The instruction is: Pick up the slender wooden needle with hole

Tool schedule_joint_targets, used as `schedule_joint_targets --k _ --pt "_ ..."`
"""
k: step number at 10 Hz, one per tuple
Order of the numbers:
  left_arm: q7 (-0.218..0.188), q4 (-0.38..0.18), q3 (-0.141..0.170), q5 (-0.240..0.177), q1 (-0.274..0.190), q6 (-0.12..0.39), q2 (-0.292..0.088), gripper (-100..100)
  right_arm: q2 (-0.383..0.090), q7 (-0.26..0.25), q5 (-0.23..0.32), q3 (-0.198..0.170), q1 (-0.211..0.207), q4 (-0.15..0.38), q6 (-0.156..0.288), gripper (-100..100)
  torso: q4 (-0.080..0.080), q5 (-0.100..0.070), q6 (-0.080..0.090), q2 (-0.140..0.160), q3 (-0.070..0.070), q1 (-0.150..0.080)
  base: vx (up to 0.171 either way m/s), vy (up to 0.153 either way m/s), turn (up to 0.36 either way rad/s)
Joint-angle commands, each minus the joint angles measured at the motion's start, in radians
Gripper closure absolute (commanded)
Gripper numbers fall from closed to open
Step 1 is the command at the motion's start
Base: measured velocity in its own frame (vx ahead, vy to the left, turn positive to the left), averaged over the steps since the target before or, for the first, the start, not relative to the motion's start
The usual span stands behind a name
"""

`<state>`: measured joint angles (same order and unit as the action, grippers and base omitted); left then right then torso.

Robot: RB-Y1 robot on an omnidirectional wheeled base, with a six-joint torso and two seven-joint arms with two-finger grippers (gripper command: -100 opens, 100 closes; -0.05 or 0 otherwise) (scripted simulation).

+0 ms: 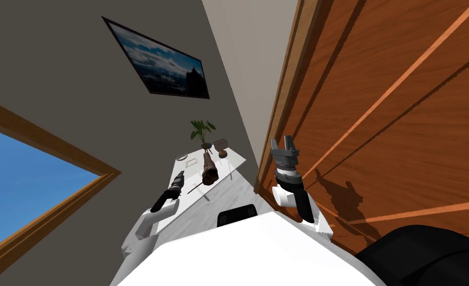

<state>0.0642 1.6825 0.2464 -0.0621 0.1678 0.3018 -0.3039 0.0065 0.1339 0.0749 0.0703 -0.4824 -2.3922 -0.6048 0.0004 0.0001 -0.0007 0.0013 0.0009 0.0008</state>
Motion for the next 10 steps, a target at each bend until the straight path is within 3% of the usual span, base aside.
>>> schedule_joint_targets --k 1,3,4,7,8,10 --pt "-0.015 -0.050 0.020 -0.011 -0.025 0.050 -0.009 -100 0.000 0.000 0.000 0.000 0.000 0.000 0.000 0 0.000 0.000 0.000 0.000 0.000 0.000 -0.028 -0.004 -0.141" --pt "-0.015 -0.056 0.020 -0.011 -0.025 0.078 -0.009 -100 0.000 0.000 0.000 0.000 0.000 0.000 0.000 0 0.000 0.000 0.000 0.000 0.000 0.000 -0.019 0.001 -0.041" --pt "-0.029 -0.105 0.038 -0.021 -0.054 0.118 -0.019 -100 0.000 0.000 0.000 0.000 0.000 0.000 0.000 0 0.000 0.000 0.000 0.000 0.000 0.000 -0.018 0.000 -0.172" --pt "-0.045 -0.178 0.056 -0.030 -0.083 0.186 -0.030 -100 0.000 0.000 0.000 0.000 0.000 0.000 0.000 0 0.000 0.000 0.000 0.000 0.000 0.000 -0.020 0.003 -0.103" --pt "-0.061 -0.213 0.075 -0.039 -0.114 0.218 -0.040 -100 0.000 0.000 0.000 0.000 0.000 0.000 0.000 0 0.000 0.000 0.000 0.000 0.000 0.001 -0.022 0.011 -0.136" --pt "-0.061 -0.241 0.075 -0.039 -0.114 0.237 -0.040 -100 0.000 0.000 0.000 0.000 0.000 0.000 0.000 0 0.000 0.000 0.000 0.000 0.000 0.001 -0.012 0.008 -0.042"
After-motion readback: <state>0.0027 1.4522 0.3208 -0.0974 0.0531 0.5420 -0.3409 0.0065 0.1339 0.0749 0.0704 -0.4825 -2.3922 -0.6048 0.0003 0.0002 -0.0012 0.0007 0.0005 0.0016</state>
